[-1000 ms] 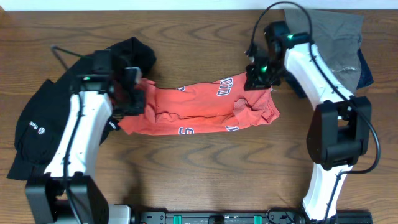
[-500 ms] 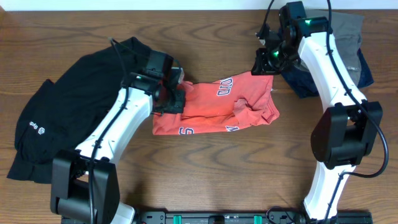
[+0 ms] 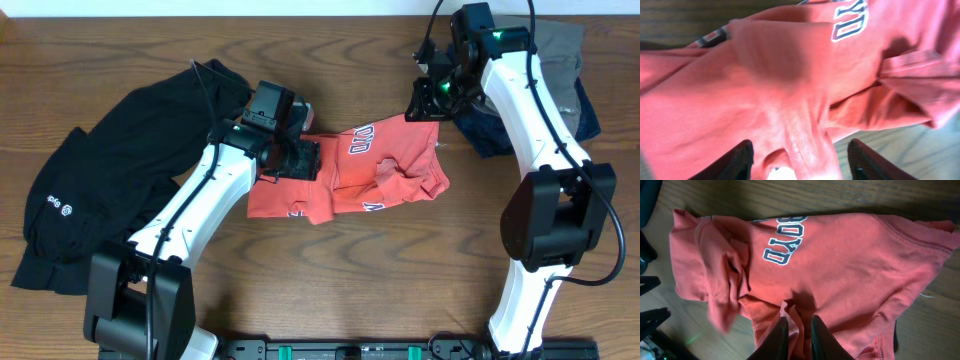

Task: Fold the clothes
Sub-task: 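Fold the strip's left end toward the right gripper with the left gripper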

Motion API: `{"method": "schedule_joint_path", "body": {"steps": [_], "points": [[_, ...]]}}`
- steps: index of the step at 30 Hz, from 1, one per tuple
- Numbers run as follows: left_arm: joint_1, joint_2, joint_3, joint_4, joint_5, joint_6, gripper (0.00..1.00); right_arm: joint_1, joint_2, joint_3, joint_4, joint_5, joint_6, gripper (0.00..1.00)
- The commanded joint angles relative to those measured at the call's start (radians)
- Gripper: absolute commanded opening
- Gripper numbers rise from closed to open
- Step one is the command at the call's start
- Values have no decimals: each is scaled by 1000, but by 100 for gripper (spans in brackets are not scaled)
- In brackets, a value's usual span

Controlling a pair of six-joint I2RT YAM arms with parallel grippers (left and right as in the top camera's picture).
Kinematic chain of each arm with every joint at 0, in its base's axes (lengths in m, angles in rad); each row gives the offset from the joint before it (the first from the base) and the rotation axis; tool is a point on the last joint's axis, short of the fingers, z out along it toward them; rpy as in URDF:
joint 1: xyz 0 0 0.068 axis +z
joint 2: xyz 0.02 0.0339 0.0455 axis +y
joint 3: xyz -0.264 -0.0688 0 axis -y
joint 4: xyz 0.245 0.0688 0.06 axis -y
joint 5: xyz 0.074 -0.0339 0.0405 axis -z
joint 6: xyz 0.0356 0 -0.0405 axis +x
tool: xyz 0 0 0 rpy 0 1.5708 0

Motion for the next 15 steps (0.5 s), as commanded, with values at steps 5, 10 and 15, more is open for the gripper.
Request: {"method": "schedule_joint_path", "body": {"steps": [5, 10, 15], "points": [[0, 5, 10, 19, 66, -2, 79, -45, -6, 19, -77, 58, -14, 16], [51, -4, 26, 24, 57, -2, 92, -76, -5, 14, -138, 190, 25, 42], [127, -26, 31, 19, 57, -2, 94, -95, -5, -38, -120, 188, 26, 68]]}}
